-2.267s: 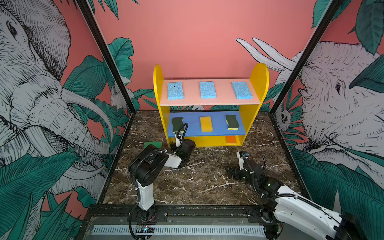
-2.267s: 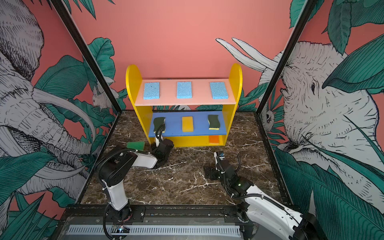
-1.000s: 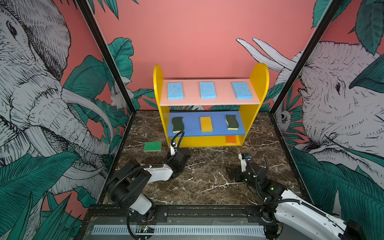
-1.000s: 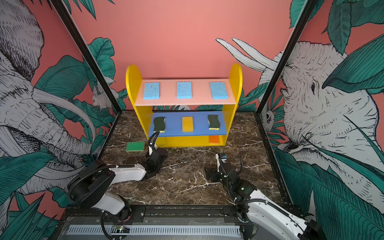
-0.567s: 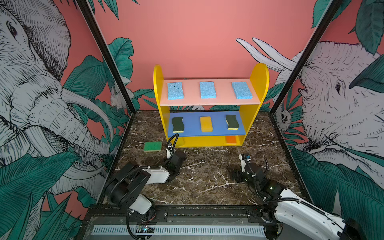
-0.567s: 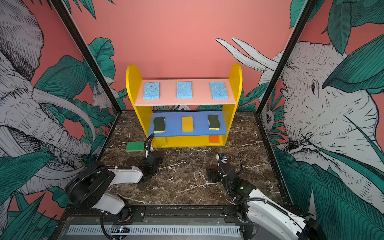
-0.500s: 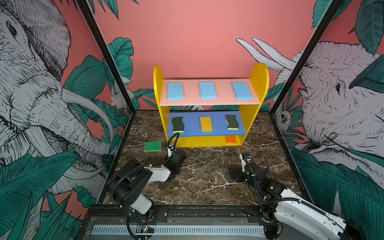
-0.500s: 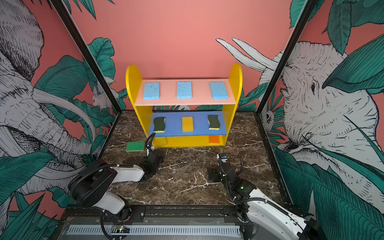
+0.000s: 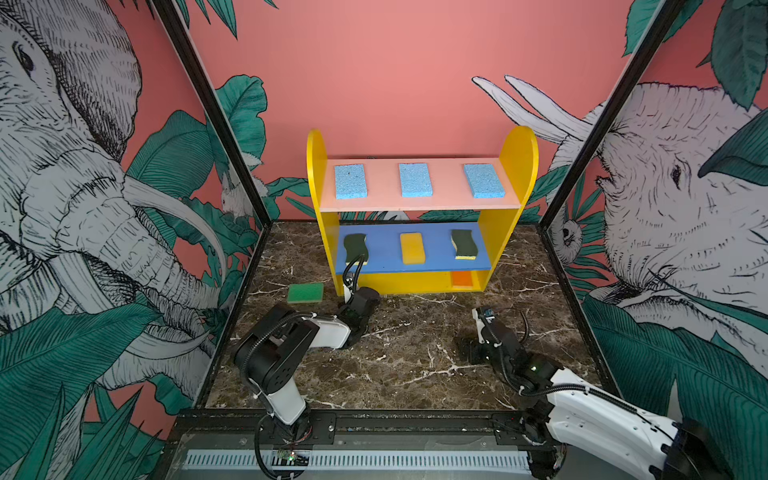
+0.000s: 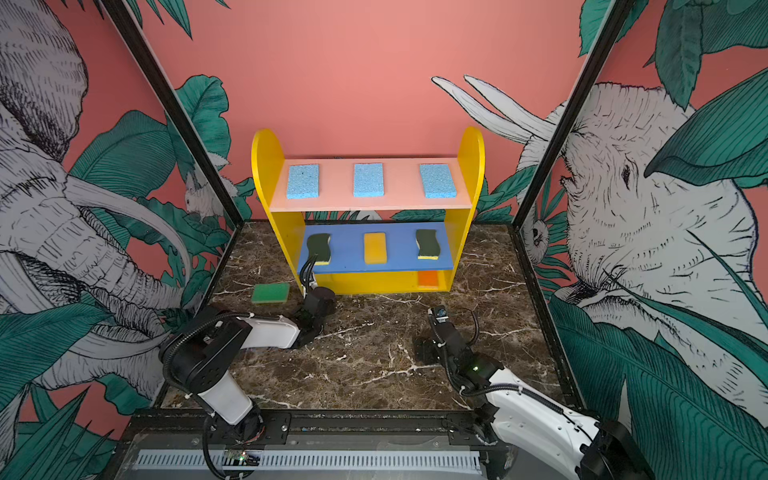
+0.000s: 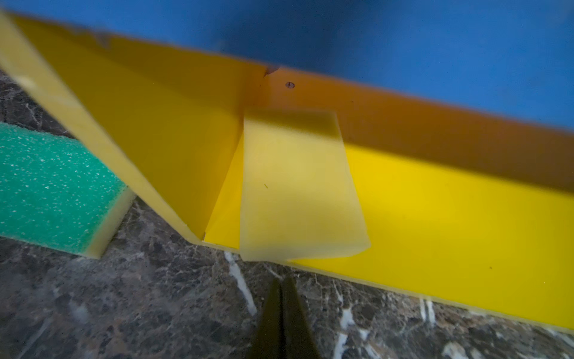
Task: Place and organize the cleaning sponges onto the shelf
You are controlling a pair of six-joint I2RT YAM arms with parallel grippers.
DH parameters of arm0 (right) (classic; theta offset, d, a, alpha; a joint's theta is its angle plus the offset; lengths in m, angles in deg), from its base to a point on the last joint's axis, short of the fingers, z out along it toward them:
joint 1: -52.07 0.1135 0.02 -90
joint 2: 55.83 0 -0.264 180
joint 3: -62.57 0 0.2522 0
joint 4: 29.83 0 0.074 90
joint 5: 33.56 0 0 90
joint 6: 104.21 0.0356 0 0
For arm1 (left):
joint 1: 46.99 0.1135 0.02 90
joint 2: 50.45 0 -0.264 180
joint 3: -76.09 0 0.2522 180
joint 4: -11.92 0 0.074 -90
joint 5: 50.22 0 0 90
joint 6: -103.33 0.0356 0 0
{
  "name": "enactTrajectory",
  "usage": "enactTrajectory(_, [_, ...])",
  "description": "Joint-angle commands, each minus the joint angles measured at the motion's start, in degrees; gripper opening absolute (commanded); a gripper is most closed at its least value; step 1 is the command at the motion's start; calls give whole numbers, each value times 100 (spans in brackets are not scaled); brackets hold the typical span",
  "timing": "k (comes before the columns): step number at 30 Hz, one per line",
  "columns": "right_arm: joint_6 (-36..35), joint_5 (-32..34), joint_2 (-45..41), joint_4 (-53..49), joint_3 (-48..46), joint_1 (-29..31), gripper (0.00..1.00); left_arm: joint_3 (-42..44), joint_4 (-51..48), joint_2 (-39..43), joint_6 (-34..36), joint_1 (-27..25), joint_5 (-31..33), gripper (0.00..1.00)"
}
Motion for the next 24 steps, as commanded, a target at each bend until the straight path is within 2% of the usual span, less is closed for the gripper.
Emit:
enactTrajectory(1, [-60, -31, 22, 314, 168, 27, 87, -139, 34, -133, -46, 53, 217, 0])
enactTrajectory(6, [-55, -44, 49, 378, 119, 28, 87, -213, 39, -247, 19, 61, 465, 0])
enactTrajectory(12, [-90, -92, 31, 602, -22, 28, 87, -209, 864, -610, 698, 54, 379, 0])
enactTrajectory(14, [-124, -92, 9, 623, -55, 33, 87, -336, 872, -757, 902, 54, 360, 0])
enactTrajectory(17, [-150, -110, -57, 631, -88, 31, 87, -470, 715, -832, 877, 52, 430, 0])
enactTrajectory(24, [-130, -171, -95, 690, -96, 27, 87, -183, 904, -721, 852, 52, 884, 0])
